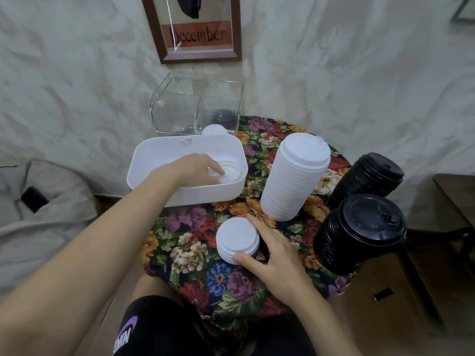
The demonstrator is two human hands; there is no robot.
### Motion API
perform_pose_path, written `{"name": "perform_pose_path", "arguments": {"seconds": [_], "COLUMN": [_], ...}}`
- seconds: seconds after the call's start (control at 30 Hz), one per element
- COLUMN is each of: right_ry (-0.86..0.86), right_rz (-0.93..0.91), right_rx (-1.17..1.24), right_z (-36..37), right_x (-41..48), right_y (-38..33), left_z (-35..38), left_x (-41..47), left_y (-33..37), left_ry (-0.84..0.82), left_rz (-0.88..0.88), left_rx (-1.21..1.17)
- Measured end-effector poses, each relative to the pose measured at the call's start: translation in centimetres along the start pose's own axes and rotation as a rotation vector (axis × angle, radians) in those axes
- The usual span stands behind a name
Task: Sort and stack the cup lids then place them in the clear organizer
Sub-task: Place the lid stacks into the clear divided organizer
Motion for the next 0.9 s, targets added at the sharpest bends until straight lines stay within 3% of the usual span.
{"name": "perform_pose_path", "arguments": {"seconds": [0.27, 0.37, 0.5, 0.57, 0.63, 0.73, 0.9], "right_ry": [0.016, 0.017, 0.014, 0.013, 0.014, 0.016, 0.018], "right_rz": [-0.023, -0.022, -0.026, -0.027, -0.027, -0.031, -0.038], "right_rx": [-0.009, -0.008, 0.003, 0.018, 0.044, 0.080, 0.072], "right_z": [0.1, 0.1, 0.1, 0.1, 0.0, -0.2, -0.2], "right_x": [0.0, 0.1, 0.1, 0.1, 0.0, 0.1, 0.0], "right_y": [0.1, 0.2, 0.2, 0.1, -0.1, -0.3, -0.5], "left_z": [-1.4, -3.7, -4.0, -1.8, 1.8, 6.3, 7.8], "left_x": [-0.2, -2.5, -7.6, -9.6, -10.8, -12.1, -12.2], "left_y": [-0.7, -0.4, 2.1, 3.6, 4.8, 5.1, 4.2], "left_ry": [0.248, 0.467, 0.727, 0.711, 0.581, 0.465, 0.465], "left_rz": [0.032, 0.046, 0.098, 0.084, 0.008, -0.127, -0.127], "left_rx": [-0.002, -0.247, -0.790, -0.980, -1.162, -1.278, -1.065]}}
Point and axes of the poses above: each hand's wrist, its own x-axis towards the middle knuckle, its own z-axis out of the palm, y = z × x, the point moved 8 cm from there along x, towards the middle knuckle, and after that the axes turned 11 degrees about z, right-handed, at the moved point
